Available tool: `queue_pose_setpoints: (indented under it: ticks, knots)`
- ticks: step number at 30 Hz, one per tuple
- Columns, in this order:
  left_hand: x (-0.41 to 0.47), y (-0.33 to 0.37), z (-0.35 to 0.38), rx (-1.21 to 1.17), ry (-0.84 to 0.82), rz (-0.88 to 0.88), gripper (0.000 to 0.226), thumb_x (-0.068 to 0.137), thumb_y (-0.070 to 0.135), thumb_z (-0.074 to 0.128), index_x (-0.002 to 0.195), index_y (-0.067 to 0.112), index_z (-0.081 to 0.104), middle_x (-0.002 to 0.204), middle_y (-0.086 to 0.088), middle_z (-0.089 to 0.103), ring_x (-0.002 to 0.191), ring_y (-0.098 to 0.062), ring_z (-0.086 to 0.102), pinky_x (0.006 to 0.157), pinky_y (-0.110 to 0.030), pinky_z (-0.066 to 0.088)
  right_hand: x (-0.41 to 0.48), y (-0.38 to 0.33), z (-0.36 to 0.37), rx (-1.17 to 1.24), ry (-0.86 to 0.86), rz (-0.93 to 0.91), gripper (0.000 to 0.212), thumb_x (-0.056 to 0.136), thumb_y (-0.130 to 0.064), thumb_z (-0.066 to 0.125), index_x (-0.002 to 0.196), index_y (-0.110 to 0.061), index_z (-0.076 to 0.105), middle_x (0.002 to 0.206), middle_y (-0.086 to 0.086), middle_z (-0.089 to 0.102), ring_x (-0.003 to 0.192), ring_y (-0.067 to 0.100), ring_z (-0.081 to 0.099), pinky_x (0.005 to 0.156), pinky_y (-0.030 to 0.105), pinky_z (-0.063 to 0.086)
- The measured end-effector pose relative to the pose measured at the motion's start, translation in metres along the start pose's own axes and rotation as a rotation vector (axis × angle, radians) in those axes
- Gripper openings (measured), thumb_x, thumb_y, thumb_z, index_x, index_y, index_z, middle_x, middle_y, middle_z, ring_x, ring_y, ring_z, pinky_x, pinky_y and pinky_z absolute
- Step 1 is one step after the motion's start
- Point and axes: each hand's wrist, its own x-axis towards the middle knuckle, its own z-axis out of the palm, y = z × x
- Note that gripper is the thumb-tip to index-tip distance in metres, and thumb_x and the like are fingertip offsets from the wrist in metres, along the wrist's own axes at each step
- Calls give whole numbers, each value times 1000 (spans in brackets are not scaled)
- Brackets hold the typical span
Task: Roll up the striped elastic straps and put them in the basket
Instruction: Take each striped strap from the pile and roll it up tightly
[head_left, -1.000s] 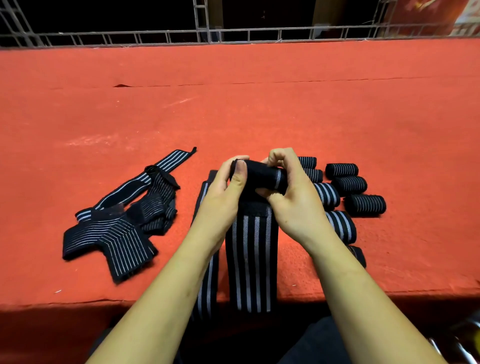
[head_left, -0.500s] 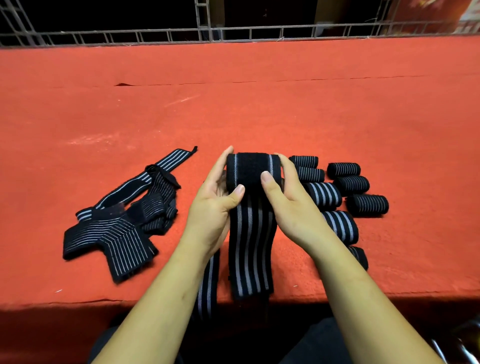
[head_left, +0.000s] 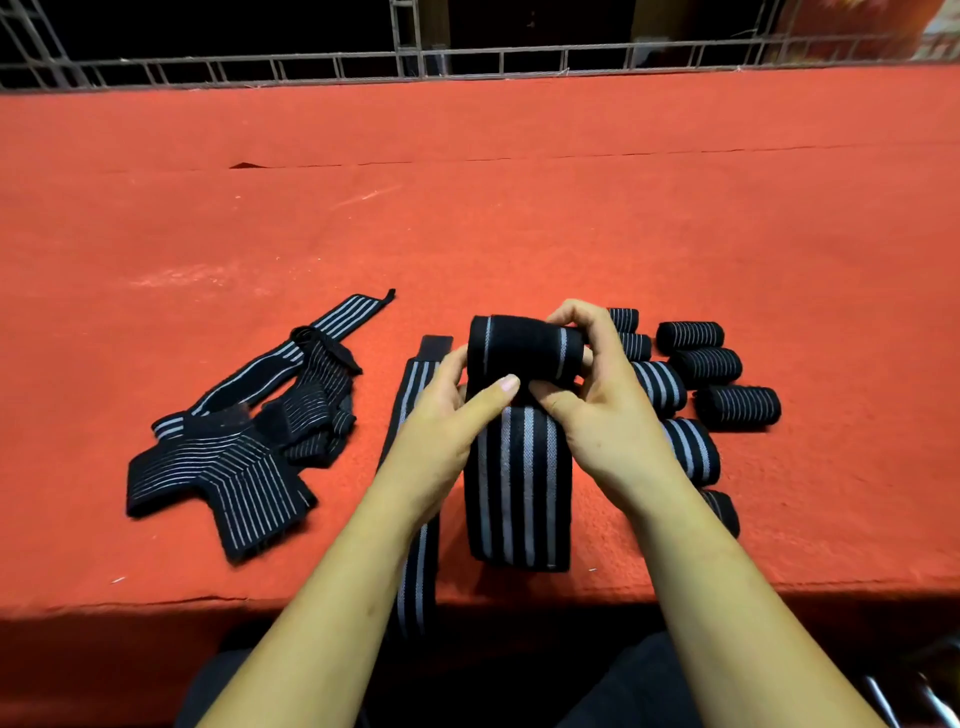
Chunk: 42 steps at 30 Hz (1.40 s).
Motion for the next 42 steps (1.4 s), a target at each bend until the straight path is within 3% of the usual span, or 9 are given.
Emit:
queue_pose_setpoints:
  ticks: [5,10,13,20,25,29,34,37,42]
  knots:
    - [0,2,4,12,83,20,40,80,70,57,104,39,67,105,8,72,106,-14,66,107,-48,44,-5,-2,6,-47,-114,36,60,74,21,39,102,-31,40,81,1,47,68,20,42,60,43,38]
    - [-1,-3,-4,-188,0,30,42,91,28,61,133,35,58,128,-6,66,121,-26,61,111,-48,42,-9,-6,7,-17,-73,79,39,86,-27,64,120,-36,46,117,-7,56,103,4,59,91,26,49]
    - [-1,-9,-5,-116,-38,99,63,91,10,56,149,30,39,141,-4,58,133,-22,53,114,-41,38,-8,-7,6,2,-19,166,42,98,-44,54,137,-34,41,114,-24,58,101,-19,55,83,5,43]
    - [3,-15,-9,117,59,105,44,98,0,54,140,7,45,126,-6,65,116,-13,64,97,-26,49,-9,3,2,58,-28,133,36,97,-35,60,130,-30,48,118,-3,69,111,12,66,96,45,54]
    - [1,-20,-7,39,7,-64,27,102,15,52,128,9,55,120,-5,72,117,-20,66,106,-42,47,-8,8,2,68,53,115,43,95,-25,65,133,-28,45,115,-1,69,109,12,66,99,45,53]
    - [-2,-17,-8,-194,-32,-177,46,84,11,56,129,5,57,124,-17,68,116,-29,64,101,-41,49,-11,12,0,58,48,106,45,92,-9,66,124,-36,48,112,5,66,107,19,65,93,48,56]
    - [-1,-9,-2,-551,-60,-157,40,89,22,49,121,0,57,98,-15,65,84,-22,64,73,-34,54,-14,13,-2,67,-42,108,53,88,10,58,115,-34,46,95,9,57,74,21,54,68,43,51]
    - [0,-7,8,-421,11,-136,49,94,52,47,121,12,55,95,-9,65,81,-19,65,65,-34,56,-18,15,3,-81,-61,97,59,76,19,45,106,-32,39,80,0,41,66,14,38,58,33,35]
    - [-1,-15,14,-309,74,-58,34,87,34,59,120,24,58,100,-2,68,86,-17,67,71,-34,57,-26,11,9,-5,-81,124,42,78,-16,57,112,-38,43,114,-11,50,92,1,51,78,14,41]
